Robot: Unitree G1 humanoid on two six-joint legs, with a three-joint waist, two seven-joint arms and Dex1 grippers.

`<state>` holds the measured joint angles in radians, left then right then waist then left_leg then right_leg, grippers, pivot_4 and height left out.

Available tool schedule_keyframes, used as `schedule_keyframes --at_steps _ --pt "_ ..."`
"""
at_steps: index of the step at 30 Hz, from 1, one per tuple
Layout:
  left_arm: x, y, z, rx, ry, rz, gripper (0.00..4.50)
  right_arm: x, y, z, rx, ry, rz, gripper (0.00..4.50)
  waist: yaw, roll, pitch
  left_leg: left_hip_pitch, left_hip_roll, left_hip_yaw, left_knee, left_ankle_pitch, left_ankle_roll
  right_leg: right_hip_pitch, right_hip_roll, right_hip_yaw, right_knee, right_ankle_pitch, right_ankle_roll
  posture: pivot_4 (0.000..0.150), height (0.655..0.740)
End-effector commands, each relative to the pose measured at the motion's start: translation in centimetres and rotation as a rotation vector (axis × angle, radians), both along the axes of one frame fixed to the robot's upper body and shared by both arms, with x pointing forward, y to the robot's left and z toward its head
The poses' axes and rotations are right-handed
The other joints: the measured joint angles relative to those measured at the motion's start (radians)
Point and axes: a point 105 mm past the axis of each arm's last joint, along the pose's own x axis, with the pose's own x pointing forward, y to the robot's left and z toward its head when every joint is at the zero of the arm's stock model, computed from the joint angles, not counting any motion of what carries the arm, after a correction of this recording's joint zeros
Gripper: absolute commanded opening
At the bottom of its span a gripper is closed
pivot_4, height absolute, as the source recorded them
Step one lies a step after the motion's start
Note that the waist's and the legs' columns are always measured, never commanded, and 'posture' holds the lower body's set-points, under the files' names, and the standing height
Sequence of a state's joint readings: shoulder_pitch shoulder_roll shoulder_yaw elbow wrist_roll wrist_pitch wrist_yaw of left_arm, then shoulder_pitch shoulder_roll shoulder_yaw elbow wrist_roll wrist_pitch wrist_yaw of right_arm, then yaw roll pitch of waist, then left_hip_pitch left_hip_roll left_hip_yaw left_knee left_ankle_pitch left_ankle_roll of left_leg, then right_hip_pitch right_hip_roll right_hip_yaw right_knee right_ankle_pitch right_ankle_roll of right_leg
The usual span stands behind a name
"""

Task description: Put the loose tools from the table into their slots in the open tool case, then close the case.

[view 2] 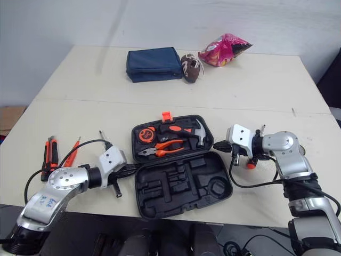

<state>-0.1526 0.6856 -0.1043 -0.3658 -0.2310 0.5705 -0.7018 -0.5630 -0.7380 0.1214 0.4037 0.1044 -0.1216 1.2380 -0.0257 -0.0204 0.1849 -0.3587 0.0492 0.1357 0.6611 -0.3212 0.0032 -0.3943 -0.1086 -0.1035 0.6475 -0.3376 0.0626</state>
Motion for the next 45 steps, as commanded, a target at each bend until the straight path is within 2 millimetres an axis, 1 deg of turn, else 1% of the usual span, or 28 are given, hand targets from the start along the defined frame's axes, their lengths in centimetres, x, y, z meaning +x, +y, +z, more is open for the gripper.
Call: schedule_keyframes --at_steps 1,5,10,12,14,20,26,27,31,33,36,38,39,40,41,42,43,44,45 --pt "0.8 -1.0 0.5 -0.003 -0.027 -0.025 0.04 -0.4 0.3 -0.1 0.014 0.013 0.023 0.0 0.002 0.0 0.0 0.0 0.0 0.0 0.001 0.0 0.0 0.0 0.0 0.0 0.0 0.0 0.0 0.15 0.74" --pt "1.3 -1.7 1.0 -0.016 -0.042 -0.044 0.04 -1.2 0.4 -0.8 0.012 0.054 0.038 0.0 0.004 0.0 0.0 -0.001 0.0 -0.001 0.001 0.0 0.001 0.0 0.0 -0.001 0.0 0.0 0.001 0.15 0.74" --pt "1.6 -2.3 1.4 -0.01 -0.051 -0.076 0.04 -1.8 0.1 -0.8 0.013 0.063 0.033 0.0 0.006 0.0 0.0 -0.002 0.0 -0.001 0.002 0.0 0.001 0.0 0.0 -0.001 -0.001 0.0 0.001 0.15 0.74" --pt "2.1 -2.7 1.7 -0.015 -0.06 -0.077 0.04 -2.7 -0.2 -0.9 0.013 0.069 0.027 0.0 0.012 0.0 0.0 -0.002 0.0 -0.002 0.002 0.0 0.001 0.0 0.0 -0.001 -0.001 0.0 0.001 0.15 0.74" --pt "2.4 -2.8 1.8 -0.018 -0.063 -0.074 0.04 -3.2 -0.3 -0.9 0.014 0.069 0.021 0.0 0.022 0.0 0.0 -0.003 0.0 -0.003 0.002 0.0 0.001 0.0 0.0 -0.003 -0.002 0.0 0.001 0.15 0.74" --pt "2.9 -2.5 1.6 -0.004 -0.067 -0.051 0.04 -3.1 -0.7 -1.2 0.022 0.05 -0.025 0.0 0.024 0.0 0.0 -0.007 0.0 -0.005 0.005 -0.001 0.001 -0.001 0.0 -0.005 -0.002 0.001 0.001 0.15 0.74" --pt "2.1 -1.4 2.0 0.012 -0.074 -0.056 0.04 -2.9 -1.4 -1.2 0.005 0.012 -0.046 0.0 0.02 0.0 0.0 -0.007 0.0 -0.005 0.005 -0.001 0.001 -0.001 0.0 -0.005 -0.002 0.001 0.001 0.15 0.74" --pt "1.7 -0.8 2.3 0.016 -0.08 -0.059 0.04 -2.8 -1.9 -0.9 -0.003 0.003 -0.053 0.0 0.02 0.0 0.0 -0.007 0.0 -0.005 0.005 -0.001 0.001 -0.001 0.0 -0.005 -0.002 0.001 0.001 0.15 0.74" --pt "0.0 3.4 4.3 0.017 -0.137 -0.004 0.04 -3.4 -5.1 1.9 -0.011 -0.066 -0.102 0.0 0.021 0.001 0.001 -0.009 0.0 -0.006 0.005 -0.001 0.001 -0.002 0.0 -0.005 -0.002 0.001 0.001 0.15 0.74" --pt "-0.7 4.8 5.5 -0.028 -0.175 0.026 0.04 -3.9 -6.2 2.8 -0.001 -0.087 -0.125 0.0 0.022 0.001 0.001 -0.009 0.0 -0.006 0.005 -0.001 0.001 -0.003 0.0 -0.005 -0.002 0.001 0.001 0.15 0.74" --pt "-2.6 7.4 7.1 -0.116 -0.201 0.064 0.04 -4.7 -8.3 3.9 0.039 -0.124 -0.208 0.0 0.023 0.001 0.001 -0.009 0.0 -0.008 0.006 -0.001 0.001 0.0 0.0 -0.007 -0.003 0.001 0.001 0.15 0.74" --pt "-3.2 9.9 7.3 -0.148 -0.198 0.164 0.0 -5.5 -9.8 4.0 0.05 -0.112 -0.261 0.66 0.023 0.001 0.001 -0.009 0.0 -0.009 0.005 -0.001 0.001 0.0 -0.001 -0.008 -0.004 0.001 0.001 0.15 0.74" --pt "-3.5 10.8 7.3 -0.15 -0.197 0.2 0.0 -5.8 -10.3 4.0 0.053 -0.105 -0.277 0.96 0.023 0.001 0.001 -0.009 0.0 -0.009 0.005 -0.001 0.001 0.0 -0.001 -0.008 -0.004 0.001 0.001 0.15 0.74" --pt "-3.9 12.2 7.2 -0.137 -0.191 0.254 0.0 -6.1 -11.1 4.1 0.057 -0.118 -0.31 1.32 0.023 0.001 0.001 -0.009 0.0 -0.009 0.005 -0.001 0.001 0.0 -0.001 -0.008 -0.004 0.001 0.001 0.15 0.74" --pt "-4.6 14.1 7.1 -0.12 -0.19 0.325 0.57 -6.5 -12.3 4.0 0.051 -0.122 -0.358 2.03 0.023 0.001 0.001 -0.009 0.0 -0.009 0.005 -0.001 0.002 0.0 -0.001 -0.008 -0.004 0.001 0.001 0.15 0.74" --pt "-5.6 16.5 7.3 -0.117 -0.198 0.422 0.81 -7.0 -13.9 3.8 0.03 -0.136 -0.41 2.41 0.022 0.001 0.001 -0.009 0.0 -0.009 0.005 -0.001 0.002 0.0 -0.001 -0.008 -0.004 0.001 0.001 0.15 0.74" --pt "-6.8 19.2 7.4 -0.104 -0.211 0.525 1.22 -7.6 -15.5 3.6 0.021 -0.143 -0.469 2.89 0.019 0.001 0.001 -0.009 -0.001 -0.009 0.005 -0.001 0.002 0.0 -0.001 -0.008 -0.004 0.001 0.001 0.15 0.74" --pt "-8.1 21.6 7.4 -0.087 -0.22 0.62 1.69 -8.1 -16.7 3.6 0.022 -0.161 -0.509 3.41 0.017 0.001 0.001 -0.009 0.0 -0.009 0.004 -0.001 0.002 0.0 -0.001 -0.008 -0.004 0.001 0.001 0.15 0.74" --pt "-9.3 23.4 7.2 -0.076 -0.219 0.699 2.17 -8.5 -17.4 3.5 0.039 -0.167 -0.525 3.91 0.013 0.001 0.001 -0.008 0.0 -0.008 0.003 -0.002 0.002 0.0 0.0 -0.008 -0.006 0.001 0.001 0.15 0.74"
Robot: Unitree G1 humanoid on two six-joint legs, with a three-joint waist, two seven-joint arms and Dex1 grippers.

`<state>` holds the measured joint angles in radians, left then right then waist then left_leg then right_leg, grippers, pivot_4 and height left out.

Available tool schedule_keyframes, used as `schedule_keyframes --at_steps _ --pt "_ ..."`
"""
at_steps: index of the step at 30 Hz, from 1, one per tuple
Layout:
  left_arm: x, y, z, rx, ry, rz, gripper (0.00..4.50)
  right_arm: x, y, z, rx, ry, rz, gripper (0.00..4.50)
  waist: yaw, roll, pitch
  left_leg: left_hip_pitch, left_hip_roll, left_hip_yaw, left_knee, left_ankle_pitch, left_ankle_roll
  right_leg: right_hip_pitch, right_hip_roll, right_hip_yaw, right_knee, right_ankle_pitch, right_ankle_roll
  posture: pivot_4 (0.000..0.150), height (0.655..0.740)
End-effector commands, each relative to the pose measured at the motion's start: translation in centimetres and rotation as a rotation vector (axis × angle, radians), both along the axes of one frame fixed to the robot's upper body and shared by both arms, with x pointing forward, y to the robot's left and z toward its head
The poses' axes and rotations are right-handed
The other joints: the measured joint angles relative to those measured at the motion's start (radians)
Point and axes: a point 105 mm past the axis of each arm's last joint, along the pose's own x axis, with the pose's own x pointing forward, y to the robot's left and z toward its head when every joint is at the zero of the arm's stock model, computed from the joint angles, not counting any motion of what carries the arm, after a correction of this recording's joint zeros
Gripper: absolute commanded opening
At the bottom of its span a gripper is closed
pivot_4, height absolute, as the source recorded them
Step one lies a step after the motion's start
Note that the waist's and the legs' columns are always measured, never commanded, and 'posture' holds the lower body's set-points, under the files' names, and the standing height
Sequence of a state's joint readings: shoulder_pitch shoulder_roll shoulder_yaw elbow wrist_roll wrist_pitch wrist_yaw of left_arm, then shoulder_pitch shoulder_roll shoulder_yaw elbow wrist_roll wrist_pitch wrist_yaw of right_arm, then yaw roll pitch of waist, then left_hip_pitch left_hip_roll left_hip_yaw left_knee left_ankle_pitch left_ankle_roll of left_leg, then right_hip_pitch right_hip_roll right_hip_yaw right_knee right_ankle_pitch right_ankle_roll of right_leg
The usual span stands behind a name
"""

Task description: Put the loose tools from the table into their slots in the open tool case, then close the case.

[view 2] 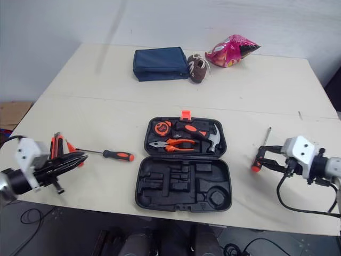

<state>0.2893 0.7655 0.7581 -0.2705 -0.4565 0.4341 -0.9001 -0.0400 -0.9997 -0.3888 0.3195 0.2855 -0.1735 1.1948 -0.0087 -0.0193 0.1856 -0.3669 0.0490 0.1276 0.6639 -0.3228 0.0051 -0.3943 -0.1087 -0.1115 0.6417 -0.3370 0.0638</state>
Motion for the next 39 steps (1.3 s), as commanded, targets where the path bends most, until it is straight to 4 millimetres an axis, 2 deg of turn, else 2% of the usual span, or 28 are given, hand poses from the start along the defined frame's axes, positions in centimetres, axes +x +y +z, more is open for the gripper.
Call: schedule_keyframes --at_steps 1,5,8,10,13,16,20,24,27,32,36,39 --pt "-3.7 7.0 1.3 0.059 -0.051 0.281 2.68 -1.3 -3.4 1.3 0.001 -0.094 -0.105 4.49 -0.009 0.0 0.0 0.0 0.0 0.0 0.0 0.0 0.0 0.0 0.0 0.0 -0.001 0.0 0.0 0.15 0.74" --pt "-6.4 12.9 1.7 0.109 -0.09 0.523 4.46 -2.7 -5.7 0.5 -0.024 -0.108 -0.152 4.5 -0.019 0.0 0.0 0.002 0.0 0.0 0.0 -0.004 0.005 0.002 -0.001 0.0 0.0 0.0 0.001 0.15 0.74" --pt "-7.3 15.1 2.4 0.128 -0.125 0.615 4.49 -3.0 -7.2 0.1 -0.016 -0.092 -0.212 4.5 -0.02 -0.001 0.0 0.003 0.0 -0.001 -0.001 -0.005 0.005 0.001 -0.002 0.0 0.0 0.0 0.0 0.15 0.74" --pt "-7.2 15.3 2.5 0.129 -0.132 0.62 4.49 -2.8 -7.6 0.3 0.01 -0.113 -0.235 4.5 -0.022 0.0 0.0 0.003 0.0 0.0 -0.001 -0.004 0.002 0.001 -0.003 0.001 0.001 0.0 0.0 0.15 0.74" --pt "-6.6 14.3 2.5 0.125 -0.134 0.575 4.49 -2.5 -6.7 0.1 0.036 -0.093 -0.172 4.5 -0.023 0.0 0.0 0.002 0.0 0.0 -0.001 -0.003 0.001 0.001 -0.003 0.001 0.001 0.0 0.0 0.15 0.74" --pt "-4.9 10.7 1.7 0.052 -0.095 0.491 4.49 -0.5 -2.8 0.5 0.101 -0.13 -0.007 4.5 -0.03 0.0 0.0 0.003 0.0 0.001 -0.001 -0.003 0.001 0.001 -0.003 0.002 0.002 0.0 0.0 0.15 0.74" --pt "-2.5 4.6 1.8 -0.07 -0.048 0.387 4.49 1.1 1.8 1.5 0.188 -0.189 0.18 4.5 -0.03 -0.001 0.0 0.006 0.0 0.001 -0.001 -0.003 0.0 0.003 -0.003 0.003 0.004 0.0 0.0 0.15 0.74" --pt "-0.8 -1.0 2.2 -0.181 -0.006 0.323 4.49 1.5 3.8 1.6 0.229 -0.178 0.281 4.5 -0.016 0.0 0.0 0.006 0.0 0.001 -0.002 -0.003 0.0 0.002 -0.003 0.004 0.004 0.0 0.0 0.15 0.74" --pt "-0.4 -4.7 1.3 -0.247 0.099 0.272 4.49 1.9 5.2 1.7 0.258 -0.169 0.345 4.5 -0.011 0.0 0.0 0.006 -0.001 0.0 -0.001 -0.003 0.0 0.004 -0.004 0.004 0.003 0.0 0.0 0.15 0.74" --pt "0.8 -7.9 -0.6 -0.271 0.227 0.32 4.49 2.8 6.9 1.9 0.275 -0.161 0.41 4.5 -0.019 0.001 0.0 0.007 -0.001 0.0 -0.001 -0.001 0.0 0.004 -0.003 0.004 0.005 0.0 0.0 0.15 0.74" --pt "2.2 -9.4 -1.5 -0.342 0.244 0.419 4.49 2.8 7.2 1.7 0.281 -0.149 0.43 4.5 -0.016 0.001 0.0 0.007 -0.002 0.001 0.0 0.001 -0.001 0.005 -0.002 0.004 0.004 0.0 0.0 0.15 0.74" --pt "2.8 -11.8 -2.9 -0.368 0.31 0.416 4.49 2.8 7.4 1.6 0.283 -0.144 0.442 4.5 -0.013 0.001 0.001 0.007 -0.002 0.0 0.001 0.001 -0.001 0.007 -0.001 0.004 0.003 0.001 0.001 0.15 0.74"
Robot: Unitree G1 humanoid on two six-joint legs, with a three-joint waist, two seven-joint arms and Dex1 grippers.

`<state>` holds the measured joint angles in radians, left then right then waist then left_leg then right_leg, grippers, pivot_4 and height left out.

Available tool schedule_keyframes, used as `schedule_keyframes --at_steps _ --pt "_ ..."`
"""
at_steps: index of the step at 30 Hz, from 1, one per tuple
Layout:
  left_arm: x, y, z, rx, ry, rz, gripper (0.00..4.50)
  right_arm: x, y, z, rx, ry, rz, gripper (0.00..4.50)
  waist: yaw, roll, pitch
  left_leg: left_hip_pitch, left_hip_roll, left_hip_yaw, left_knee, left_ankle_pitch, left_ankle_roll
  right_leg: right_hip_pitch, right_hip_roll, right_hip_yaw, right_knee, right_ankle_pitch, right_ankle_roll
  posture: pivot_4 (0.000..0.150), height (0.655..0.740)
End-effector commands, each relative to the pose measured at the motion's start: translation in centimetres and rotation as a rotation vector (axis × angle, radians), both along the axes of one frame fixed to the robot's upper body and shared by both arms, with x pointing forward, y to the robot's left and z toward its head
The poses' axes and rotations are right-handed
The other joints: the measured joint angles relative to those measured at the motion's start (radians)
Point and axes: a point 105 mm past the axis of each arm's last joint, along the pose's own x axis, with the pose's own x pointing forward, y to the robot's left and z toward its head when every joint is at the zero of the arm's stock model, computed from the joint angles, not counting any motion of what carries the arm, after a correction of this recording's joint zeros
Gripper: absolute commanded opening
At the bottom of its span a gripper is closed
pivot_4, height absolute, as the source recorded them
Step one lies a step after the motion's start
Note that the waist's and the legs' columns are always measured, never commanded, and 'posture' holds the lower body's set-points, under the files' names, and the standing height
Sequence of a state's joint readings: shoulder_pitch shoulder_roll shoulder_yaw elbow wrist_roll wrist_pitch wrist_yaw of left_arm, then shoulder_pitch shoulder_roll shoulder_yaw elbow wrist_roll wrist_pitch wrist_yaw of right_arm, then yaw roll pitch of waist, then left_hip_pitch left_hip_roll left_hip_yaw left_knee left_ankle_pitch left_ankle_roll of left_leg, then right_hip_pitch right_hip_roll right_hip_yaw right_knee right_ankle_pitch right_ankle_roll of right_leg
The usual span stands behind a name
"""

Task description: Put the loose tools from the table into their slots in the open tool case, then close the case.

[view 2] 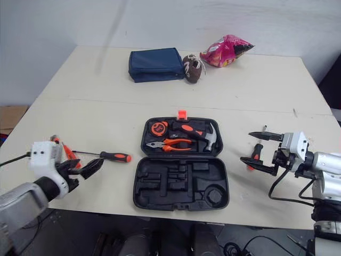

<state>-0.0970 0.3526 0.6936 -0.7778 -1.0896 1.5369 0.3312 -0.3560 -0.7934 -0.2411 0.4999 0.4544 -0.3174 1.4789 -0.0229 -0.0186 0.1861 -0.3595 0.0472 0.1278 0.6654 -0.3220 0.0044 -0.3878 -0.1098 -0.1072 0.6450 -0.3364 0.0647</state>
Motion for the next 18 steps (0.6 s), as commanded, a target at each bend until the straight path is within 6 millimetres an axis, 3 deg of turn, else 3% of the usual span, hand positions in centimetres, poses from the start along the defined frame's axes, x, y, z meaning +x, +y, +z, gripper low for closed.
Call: schedule_keyframes --at_steps 1,9,18 --pt "0.1 -2.0 -0.8 0.016 0.041 -0.005 4.49 -0.1 0.3 0.9 0.005 -0.033 0.025 4.5 0.001 0.0 0.0 0.0 0.0 0.0 0.0 0.0 0.0 0.0 0.0 0.0 0.0 0.0 0.0 0.15 0.74" --pt "2.8 -3.1 -1.0 0.0 0.075 0.022 4.49 -0.3 1.4 0.5 0.024 -0.02 0.044 4.5 0.005 0.0 0.0 0.0 0.0 0.0 0.001 0.001 -0.002 0.0 0.002 0.0 0.0 0.0 0.0 0.15 0.74" --pt "4.2 -4.1 -2.1 -0.008 0.147 -0.023 4.49 -0.5 1.9 0.6 0.045 -0.021 0.037 4.5 0.022 0.0 0.0 0.001 0.001 0.0 0.0 0.001 -0.002 0.0 0.003 0.002 -0.001 0.0 0.0 0.15 0.74"
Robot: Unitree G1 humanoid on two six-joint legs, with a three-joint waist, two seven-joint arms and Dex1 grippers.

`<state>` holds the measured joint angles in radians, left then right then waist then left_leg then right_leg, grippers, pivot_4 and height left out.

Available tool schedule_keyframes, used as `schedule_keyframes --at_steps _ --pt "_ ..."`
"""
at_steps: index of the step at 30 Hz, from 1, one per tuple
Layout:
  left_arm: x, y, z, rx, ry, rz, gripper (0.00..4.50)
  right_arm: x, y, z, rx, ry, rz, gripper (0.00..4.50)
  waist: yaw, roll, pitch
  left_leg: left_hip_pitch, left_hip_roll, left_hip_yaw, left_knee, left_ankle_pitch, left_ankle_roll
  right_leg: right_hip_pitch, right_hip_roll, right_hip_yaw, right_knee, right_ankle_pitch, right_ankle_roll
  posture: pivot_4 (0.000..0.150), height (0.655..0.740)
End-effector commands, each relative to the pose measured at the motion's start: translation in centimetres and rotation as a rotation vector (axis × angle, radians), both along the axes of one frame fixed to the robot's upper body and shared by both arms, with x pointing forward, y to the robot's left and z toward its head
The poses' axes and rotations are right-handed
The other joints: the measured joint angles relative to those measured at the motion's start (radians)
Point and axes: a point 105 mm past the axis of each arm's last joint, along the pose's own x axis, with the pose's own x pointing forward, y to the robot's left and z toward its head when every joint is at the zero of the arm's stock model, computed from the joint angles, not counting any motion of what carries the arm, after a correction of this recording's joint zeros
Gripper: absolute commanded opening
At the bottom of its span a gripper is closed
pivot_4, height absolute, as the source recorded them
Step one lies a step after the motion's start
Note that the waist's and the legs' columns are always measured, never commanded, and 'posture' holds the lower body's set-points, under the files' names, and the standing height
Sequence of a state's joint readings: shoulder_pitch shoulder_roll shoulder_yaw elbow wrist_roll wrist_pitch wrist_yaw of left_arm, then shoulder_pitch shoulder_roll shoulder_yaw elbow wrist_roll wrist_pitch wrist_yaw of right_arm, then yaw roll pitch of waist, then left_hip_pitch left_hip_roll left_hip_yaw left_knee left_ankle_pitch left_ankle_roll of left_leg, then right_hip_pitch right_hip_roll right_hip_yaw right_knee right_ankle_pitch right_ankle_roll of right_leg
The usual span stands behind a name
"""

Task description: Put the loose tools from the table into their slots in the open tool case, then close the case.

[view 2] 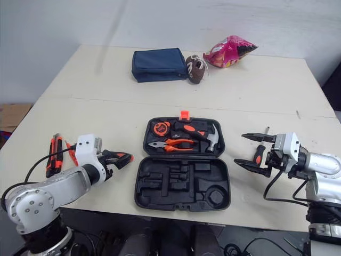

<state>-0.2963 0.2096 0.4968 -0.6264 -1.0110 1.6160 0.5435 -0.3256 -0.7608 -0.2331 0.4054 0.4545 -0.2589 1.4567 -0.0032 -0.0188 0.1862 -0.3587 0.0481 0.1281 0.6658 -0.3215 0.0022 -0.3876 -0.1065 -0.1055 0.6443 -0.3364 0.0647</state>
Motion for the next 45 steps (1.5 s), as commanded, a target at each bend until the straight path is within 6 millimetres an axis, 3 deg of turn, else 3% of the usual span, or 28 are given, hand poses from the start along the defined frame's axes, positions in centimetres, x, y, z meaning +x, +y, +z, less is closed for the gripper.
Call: schedule_keyframes --at_steps 1,17,19,20,21,24,26,28,33,37,41,45 --pt "0.9 -0.1 -0.3 0.001 0.027 0.004 4.49 -0.2 0.5 0.9 0.027 -0.038 0.001 4.5 0.004 0.0 0.0 0.0 0.0 0.0 0.0 0.0 0.0 0.0 0.0 0.0 0.0 0.0 0.0 0.15 0.74" --pt "4.0 1.0 -0.8 0.226 0.136 -0.177 4.49 0.3 1.9 0.9 0.058 -0.035 0.011 4.5 0.004 0.002 -0.001 0.004 0.001 0.001 -0.002 0.001 -0.003 0.001 0.002 0.002 0.001 0.0 -0.001 0.15 0.74" --pt "4.0 1.1 -0.8 0.221 0.138 -0.18 3.9 0.3 1.9 0.9 0.059 -0.033 0.013 4.5 0.004 0.002 -0.001 0.004 0.001 0.001 -0.002 0.001 -0.003 0.002 0.002 0.002 0.002 0.0 -0.001 0.15 0.74" --pt "3.9 1.2 -0.9 0.22 0.141 -0.183 3.83 0.3 1.8 1.0 0.059 -0.031 0.012 4.5 0.004 0.002 -0.001 0.004 0.001 0.001 -0.002 0.001 -0.003 0.002 0.002 0.002 0.002 0.0 -0.001 0.15 0.74" --pt "3.9 1.3 -0.9 0.219 0.142 -0.185 3.24 0.3 1.8 1.0 0.058 -0.03 0.012 4.5 0.004 0.002 -0.001 0.004 0.001 0.001 -0.002 0.001 -0.003 0.002 0.001 0.002 0.002 0.0 -0.001 0.15 0.74" --pt "3.7 1.7 -0.8 0.227 0.135 -0.187 2.23 0.3 1.8 1.0 0.056 -0.023 0.015 4.5 0.004 0.002 -0.001 0.004 0.001 0.001 -0.003 0.001 -0.003 0.002 0.001 0.002 0.001 0.0 -0.001 0.15 0.74" --pt "3.4 2.5 -0.4 0.24 0.121 -0.177 1.29 0.4 2.0 1.0 0.057 -0.018 0.018 4.5 0.002 0.002 -0.001 0.004 0.001 0.001 -0.003 0.001 -0.003 0.001 0.001 0.002 0.0 0.0 -0.001 0.15 0.74" --pt "3.2 3.1 0.0 0.255 0.104 -0.173 0.75 0.6 2.1 1.1 0.058 -0.014 0.018 4.5 -0.002 0.002 -0.001 0.004 0.001 0.002 -0.004 0.001 -0.003 0.001 0.001 0.002 0.0 0.0 -0.001 0.15 0.74" --pt "3.7 3.6 3.4 0.32 -0.105 -0.207 0.76 0.6 2.1 1.1 0.05 -0.003 0.021 4.5 0.0 0.001 -0.001 0.001 0.001 0.002 -0.004 0.001 -0.003 -0.003 0.001 0.003 0.001 0.0 -0.001 0.15 0.74" --pt "2.4 4.1 5.1 0.417 -0.18 -0.306 0.76 0.7 2.1 1.4 0.049 -0.011 0.021 4.5 0.0 -0.002 0.001 -0.002 0.001 0.002 -0.003 0.001 -0.003 -0.006 0.001 0.002 0.001 0.0 -0.001 0.15 0.74" --pt "-0.3 4.9 4.0 0.486 -0.107 -0.458 0.76 0.6 2.3 1.6 0.045 -0.012 0.04 4.5 -0.004 -0.001 0.001 -0.002 0.001 0.003 -0.005 0.0 -0.002 -0.006 -0.001 0.002 0.0 0.0 -0.001 0.15 0.74" --pt "-0.9 5.8 1.9 0.451 -0.008 -0.437 0.76 0.5 2.7 1.5 0.047 -0.005 0.062 4.5 0.002 -0.001 0.002 -0.002 0.001 0.002 -0.005 0.0 -0.002 -0.006 -0.001 0.002 0.0 -0.001 -0.001 0.15 0.74"
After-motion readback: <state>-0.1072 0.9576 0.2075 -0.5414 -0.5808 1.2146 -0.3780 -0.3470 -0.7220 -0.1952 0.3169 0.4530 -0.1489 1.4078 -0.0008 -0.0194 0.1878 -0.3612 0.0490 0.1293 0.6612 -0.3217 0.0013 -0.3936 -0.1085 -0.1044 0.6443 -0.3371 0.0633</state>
